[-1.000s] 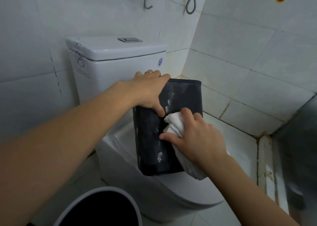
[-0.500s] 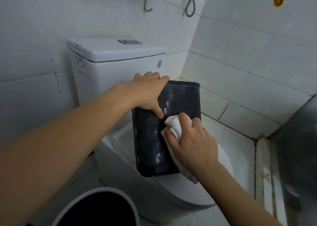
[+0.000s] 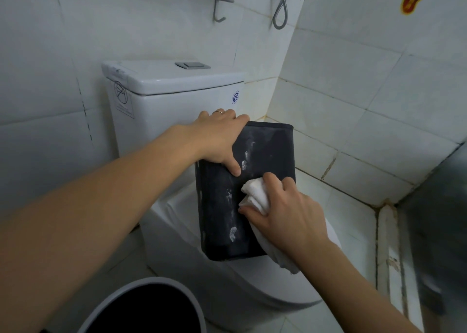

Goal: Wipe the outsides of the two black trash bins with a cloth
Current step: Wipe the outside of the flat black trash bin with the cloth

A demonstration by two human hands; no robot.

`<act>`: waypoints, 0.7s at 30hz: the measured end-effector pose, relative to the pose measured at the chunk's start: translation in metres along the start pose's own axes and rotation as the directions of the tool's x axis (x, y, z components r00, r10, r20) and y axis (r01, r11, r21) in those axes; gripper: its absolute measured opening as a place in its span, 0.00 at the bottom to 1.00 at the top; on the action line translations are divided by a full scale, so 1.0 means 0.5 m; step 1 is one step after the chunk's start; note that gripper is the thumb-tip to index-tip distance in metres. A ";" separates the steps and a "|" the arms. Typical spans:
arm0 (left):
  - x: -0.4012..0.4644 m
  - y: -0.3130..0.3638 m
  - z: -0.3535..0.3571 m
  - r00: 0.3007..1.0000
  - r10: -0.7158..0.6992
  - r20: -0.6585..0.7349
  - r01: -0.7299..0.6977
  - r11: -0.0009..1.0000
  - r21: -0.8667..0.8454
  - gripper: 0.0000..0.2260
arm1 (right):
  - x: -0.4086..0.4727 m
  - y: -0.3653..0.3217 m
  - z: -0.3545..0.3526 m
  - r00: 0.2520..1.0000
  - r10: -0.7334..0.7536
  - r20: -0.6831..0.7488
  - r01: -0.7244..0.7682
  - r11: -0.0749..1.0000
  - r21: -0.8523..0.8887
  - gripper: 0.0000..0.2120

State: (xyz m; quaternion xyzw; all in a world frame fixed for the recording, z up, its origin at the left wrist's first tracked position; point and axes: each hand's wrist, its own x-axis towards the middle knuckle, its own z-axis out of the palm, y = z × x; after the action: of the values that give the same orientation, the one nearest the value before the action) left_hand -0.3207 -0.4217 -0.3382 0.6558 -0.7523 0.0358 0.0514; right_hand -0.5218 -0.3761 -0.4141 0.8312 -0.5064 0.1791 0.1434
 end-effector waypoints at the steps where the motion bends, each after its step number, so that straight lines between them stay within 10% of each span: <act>1: 0.001 0.000 0.001 1.000 0.002 -0.004 -0.002 1.000 0.003 0.46 | 0.000 0.000 0.002 1.000 -0.002 0.019 0.002 1.000 0.000 0.25; 21: 0.005 -0.007 0.005 1.000 0.012 0.004 -0.012 1.000 -0.009 0.47 | -0.008 0.019 -0.022 0.987 -0.020 0.156 0.010 0.998 0.066 0.21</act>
State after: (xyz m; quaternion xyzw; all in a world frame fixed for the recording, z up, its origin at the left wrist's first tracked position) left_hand -0.3174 -0.4250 -0.3402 0.6511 -0.7565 0.0316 0.0528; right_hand -0.5338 -0.3724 -0.4055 0.8508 -0.5036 0.1284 0.0772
